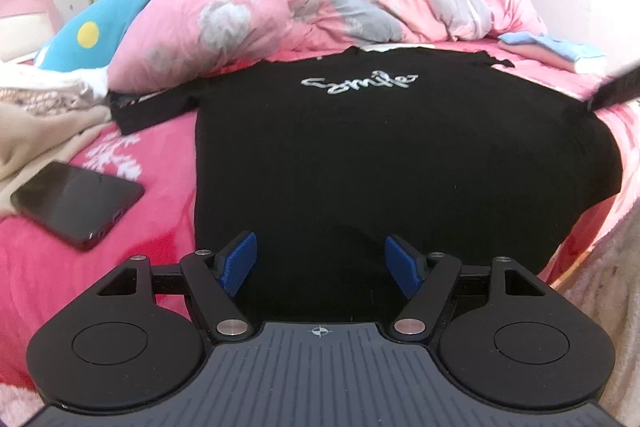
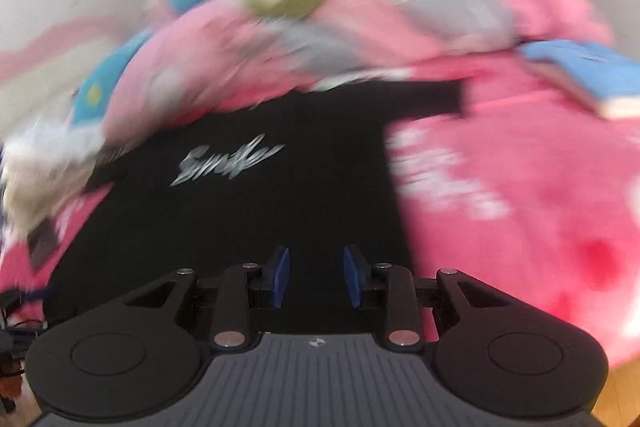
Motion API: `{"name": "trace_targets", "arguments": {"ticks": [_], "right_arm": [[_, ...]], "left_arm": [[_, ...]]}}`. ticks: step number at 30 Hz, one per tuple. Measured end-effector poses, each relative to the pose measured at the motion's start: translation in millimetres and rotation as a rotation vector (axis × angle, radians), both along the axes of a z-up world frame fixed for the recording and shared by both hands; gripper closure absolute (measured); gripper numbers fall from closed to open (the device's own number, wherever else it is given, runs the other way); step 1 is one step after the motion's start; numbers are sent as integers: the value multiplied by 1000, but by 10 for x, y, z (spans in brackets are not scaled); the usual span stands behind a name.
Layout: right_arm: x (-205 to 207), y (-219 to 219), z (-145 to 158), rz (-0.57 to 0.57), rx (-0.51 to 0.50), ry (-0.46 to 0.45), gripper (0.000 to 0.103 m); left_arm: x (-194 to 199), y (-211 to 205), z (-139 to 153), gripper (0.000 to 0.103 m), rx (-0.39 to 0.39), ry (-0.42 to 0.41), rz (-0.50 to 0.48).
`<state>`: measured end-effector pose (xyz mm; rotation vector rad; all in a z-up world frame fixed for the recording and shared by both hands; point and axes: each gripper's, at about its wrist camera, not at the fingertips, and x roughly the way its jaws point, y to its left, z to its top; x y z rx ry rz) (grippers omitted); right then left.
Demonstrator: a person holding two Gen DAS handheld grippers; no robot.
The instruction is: Fold clothes
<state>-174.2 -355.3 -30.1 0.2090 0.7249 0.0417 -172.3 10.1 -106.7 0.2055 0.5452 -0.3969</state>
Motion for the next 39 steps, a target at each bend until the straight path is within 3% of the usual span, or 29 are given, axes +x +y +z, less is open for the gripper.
{"name": "trace_targets", "arguments": {"ticks": [2, 3, 8, 11, 14, 18, 22, 23, 25, 31, 39], "right_arm": [[64, 147, -258, 4, -19, 73, 72], [-28, 162, -313, -6, -26, 53, 72], [-359, 101, -211, -76, -15, 157, 71], [-420, 232, 47, -39, 3, 61, 71], [-260, 521, 160, 75, 31, -24, 71], [74, 1057, -74, 210, -5, -25, 71], [-33, 1427, -347, 254, -68, -2, 67], [-127, 1505, -343, 275, -90, -21, 63], [-227, 1520, -300, 338, -11, -27, 64], [-215, 1449, -29, 261, 3, -43, 63], [274, 1426, 186, 218, 9, -69, 61]], "left_arm": [[-62, 12, -23, 32, 20, 11, -1], [-93, 18, -34, 32, 29, 16, -1], [-213, 51, -38, 32, 69, 70, -15], [-246, 100, 34, 32, 49, 99, 5], [-256, 175, 133, 32, 28, 112, 62], [-266, 311, 277, 32, -8, 135, 159], [-213, 453, 462, 32, -68, 138, 200], [-164, 474, 507, 32, -88, 140, 205], [-17, 493, 591, 32, -130, 155, 216], [446, 549, 790, 32, -247, 172, 260], [1097, 605, 856, 32, -324, 215, 389]]}}
